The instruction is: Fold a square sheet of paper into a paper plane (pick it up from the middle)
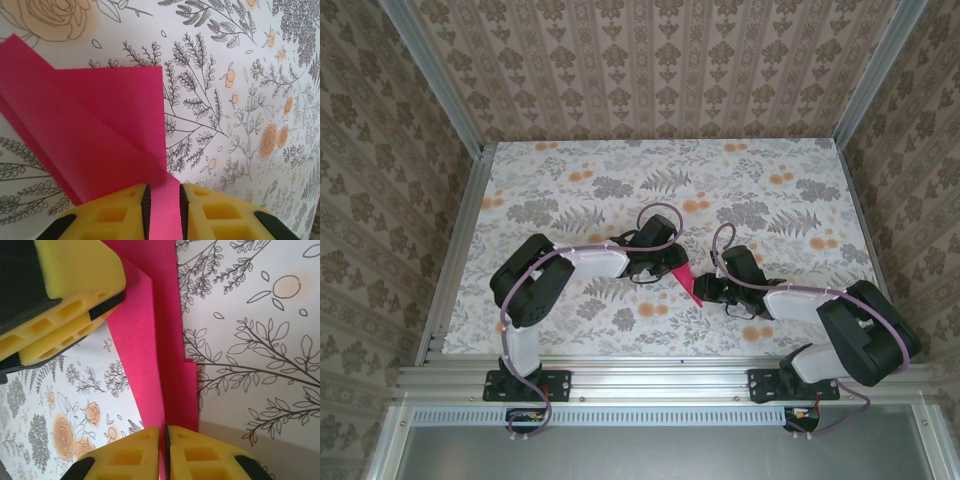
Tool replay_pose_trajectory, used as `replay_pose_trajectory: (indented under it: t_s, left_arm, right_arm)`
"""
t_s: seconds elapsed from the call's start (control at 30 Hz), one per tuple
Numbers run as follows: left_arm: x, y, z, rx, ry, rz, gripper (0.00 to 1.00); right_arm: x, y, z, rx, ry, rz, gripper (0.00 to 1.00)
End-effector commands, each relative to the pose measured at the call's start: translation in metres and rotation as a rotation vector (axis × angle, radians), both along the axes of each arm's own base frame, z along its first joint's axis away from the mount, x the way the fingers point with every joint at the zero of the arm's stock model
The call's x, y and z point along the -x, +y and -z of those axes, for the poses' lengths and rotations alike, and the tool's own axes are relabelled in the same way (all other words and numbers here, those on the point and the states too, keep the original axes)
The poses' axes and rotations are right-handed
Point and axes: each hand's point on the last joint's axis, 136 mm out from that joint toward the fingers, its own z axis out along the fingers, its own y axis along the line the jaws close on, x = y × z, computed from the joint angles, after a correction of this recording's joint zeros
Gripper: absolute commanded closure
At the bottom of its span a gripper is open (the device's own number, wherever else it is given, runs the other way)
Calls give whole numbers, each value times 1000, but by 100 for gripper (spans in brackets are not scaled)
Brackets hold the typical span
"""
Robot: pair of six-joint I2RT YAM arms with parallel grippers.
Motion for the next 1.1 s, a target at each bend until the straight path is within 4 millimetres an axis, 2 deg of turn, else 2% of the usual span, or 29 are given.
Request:
replay_pose_trajectory:
  t_s: [0.0, 0.27, 0.5, 0.67, 0.83, 1.07]
  left_arm:
    - [-4, -5, 0, 0, -6, 24, 75]
    - [-4, -6, -6, 7, -18, 37, 74]
    - [-1, -4, -32, 27, -70, 63, 67]
    - [6, 5, -39, 30, -92, 63, 63]
    - [15, 5, -37, 26, -92, 78, 63]
    - [21, -14, -23, 26, -70, 118, 64]
  right_arm:
    - [1, -5, 9, 35, 34, 12, 90]
    - [2, -11, 15, 70, 58, 31, 95]
    - [-1, -7, 12, 30, 75, 44, 98]
    - [-4, -3, 10, -21, 93, 59, 99]
    - [-5, 0, 11, -66, 110, 76, 100]
    - [-5, -1, 13, -83, 122, 97, 100]
